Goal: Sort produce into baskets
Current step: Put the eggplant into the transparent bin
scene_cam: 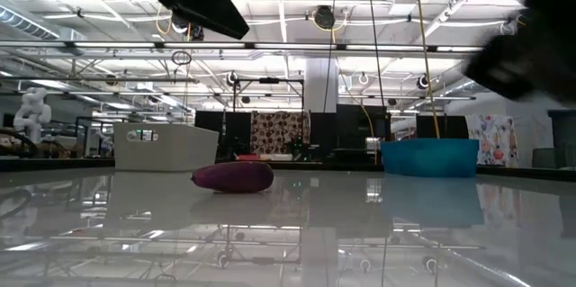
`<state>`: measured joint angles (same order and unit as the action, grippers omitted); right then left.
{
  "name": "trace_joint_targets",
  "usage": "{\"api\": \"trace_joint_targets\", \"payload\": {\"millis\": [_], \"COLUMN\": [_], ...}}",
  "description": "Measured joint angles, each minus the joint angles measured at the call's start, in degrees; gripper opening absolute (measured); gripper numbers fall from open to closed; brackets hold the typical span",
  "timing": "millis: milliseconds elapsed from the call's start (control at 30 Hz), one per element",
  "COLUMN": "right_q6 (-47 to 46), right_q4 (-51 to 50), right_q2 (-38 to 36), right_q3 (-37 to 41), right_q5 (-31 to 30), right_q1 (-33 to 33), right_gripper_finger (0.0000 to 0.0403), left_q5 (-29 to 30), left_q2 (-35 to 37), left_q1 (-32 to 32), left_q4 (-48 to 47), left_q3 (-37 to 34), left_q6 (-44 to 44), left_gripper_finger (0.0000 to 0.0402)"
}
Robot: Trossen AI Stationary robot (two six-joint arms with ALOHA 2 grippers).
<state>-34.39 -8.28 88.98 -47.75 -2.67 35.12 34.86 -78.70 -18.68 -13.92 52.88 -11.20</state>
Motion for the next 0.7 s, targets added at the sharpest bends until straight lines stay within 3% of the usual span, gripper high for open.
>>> {"api": "trace_joint_targets", "payload": {"millis": [133, 233, 333, 500, 700], "right_q6": [17.72, 27.91, 33.75, 39.37, 40.04], "right_q4": [19.80, 35.65, 44.16, 44.16, 37.23], "right_q2": [2.89, 8.02, 14.75, 27.30, 40.56], "right_q3": [-0.68, -0.95, -5.39, -21.36, -44.10], "right_q5": [-6.29, -5.90, -4.33, 4.22, 9.21], "right_q1": [-2.55, -4.93, -7.70, -11.43, -13.97], "right_gripper_finger": [0.0036, 0.0037, 0.0037, 0.0038, 0.0038], "left_q5": [-3.40, -4.98, -6.24, -6.77, -6.28], "left_q2": [0.00, 0.17, 1.22, 3.16, 4.84], "left_q1": [2.05, 3.61, 5.20, 6.10, 6.14], "left_q4": [-2.01, -7.47, -16.10, -29.90, -41.57], "left_q3": [0.00, 0.00, -0.02, -0.05, -0.04], "left_q6": [-0.32, -1.65, -6.13, -13.90, -22.91], "left_gripper_finger": [0.0192, 0.0192, 0.0192, 0.0192, 0.0192]}}
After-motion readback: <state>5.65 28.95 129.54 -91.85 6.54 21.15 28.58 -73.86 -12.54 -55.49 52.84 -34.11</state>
